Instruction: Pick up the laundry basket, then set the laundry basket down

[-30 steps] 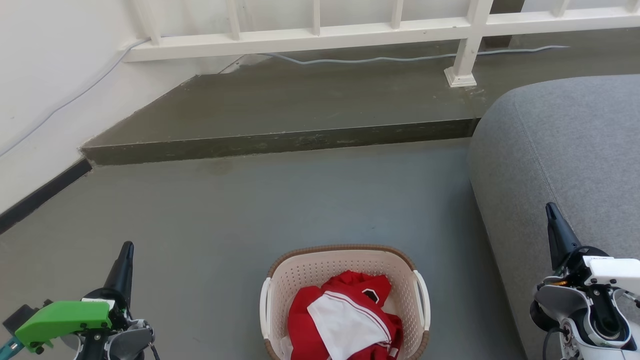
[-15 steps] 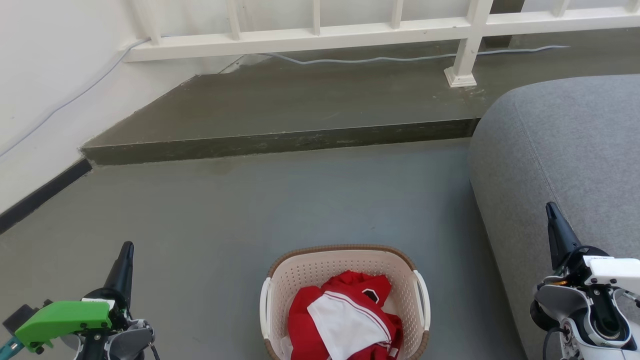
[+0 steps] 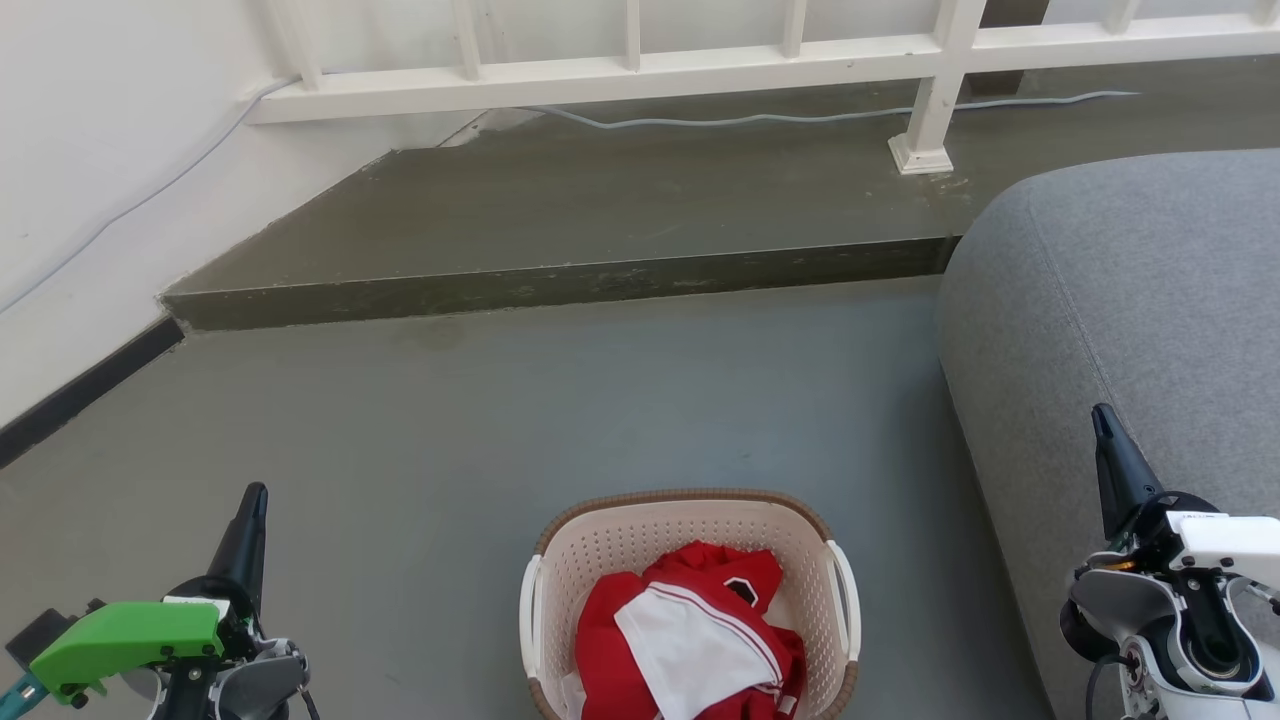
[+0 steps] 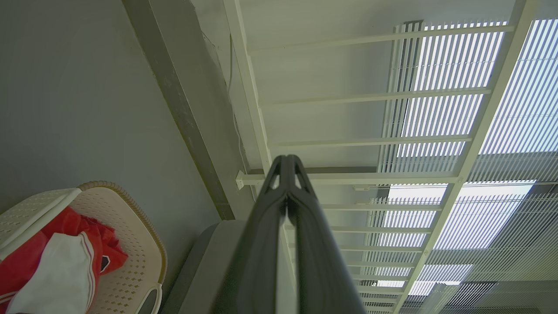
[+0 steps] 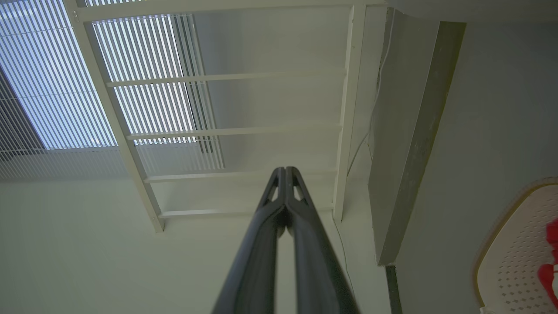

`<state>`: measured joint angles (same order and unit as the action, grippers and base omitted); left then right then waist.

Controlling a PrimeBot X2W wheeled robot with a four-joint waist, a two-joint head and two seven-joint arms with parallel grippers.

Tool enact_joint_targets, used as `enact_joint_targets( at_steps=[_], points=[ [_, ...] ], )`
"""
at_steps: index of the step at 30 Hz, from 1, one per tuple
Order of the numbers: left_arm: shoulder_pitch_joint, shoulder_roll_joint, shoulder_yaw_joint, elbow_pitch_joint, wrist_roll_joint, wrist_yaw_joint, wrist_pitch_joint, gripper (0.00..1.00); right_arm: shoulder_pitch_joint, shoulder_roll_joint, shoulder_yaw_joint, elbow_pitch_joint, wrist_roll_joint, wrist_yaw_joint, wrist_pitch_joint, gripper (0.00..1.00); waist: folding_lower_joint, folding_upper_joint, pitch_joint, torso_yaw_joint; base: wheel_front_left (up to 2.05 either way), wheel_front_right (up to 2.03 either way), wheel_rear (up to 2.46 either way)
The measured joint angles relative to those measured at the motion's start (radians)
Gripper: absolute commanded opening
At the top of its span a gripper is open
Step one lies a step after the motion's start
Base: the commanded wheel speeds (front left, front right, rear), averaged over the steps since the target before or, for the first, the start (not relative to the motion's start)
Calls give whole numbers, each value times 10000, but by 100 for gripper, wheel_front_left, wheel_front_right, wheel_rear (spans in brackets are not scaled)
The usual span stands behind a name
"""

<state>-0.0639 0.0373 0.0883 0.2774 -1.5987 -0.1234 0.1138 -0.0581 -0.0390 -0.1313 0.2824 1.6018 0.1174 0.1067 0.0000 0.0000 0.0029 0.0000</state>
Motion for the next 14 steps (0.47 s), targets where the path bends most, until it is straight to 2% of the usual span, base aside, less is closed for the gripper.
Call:
enact_joint_targets(
  at_steps=[14],
  points=[
    [0, -2, 0, -2, 0, 0, 0, 0, 0, 0, 0, -4, 0, 0, 0, 0, 0, 0, 0, 0, 0, 0, 0]
  ],
)
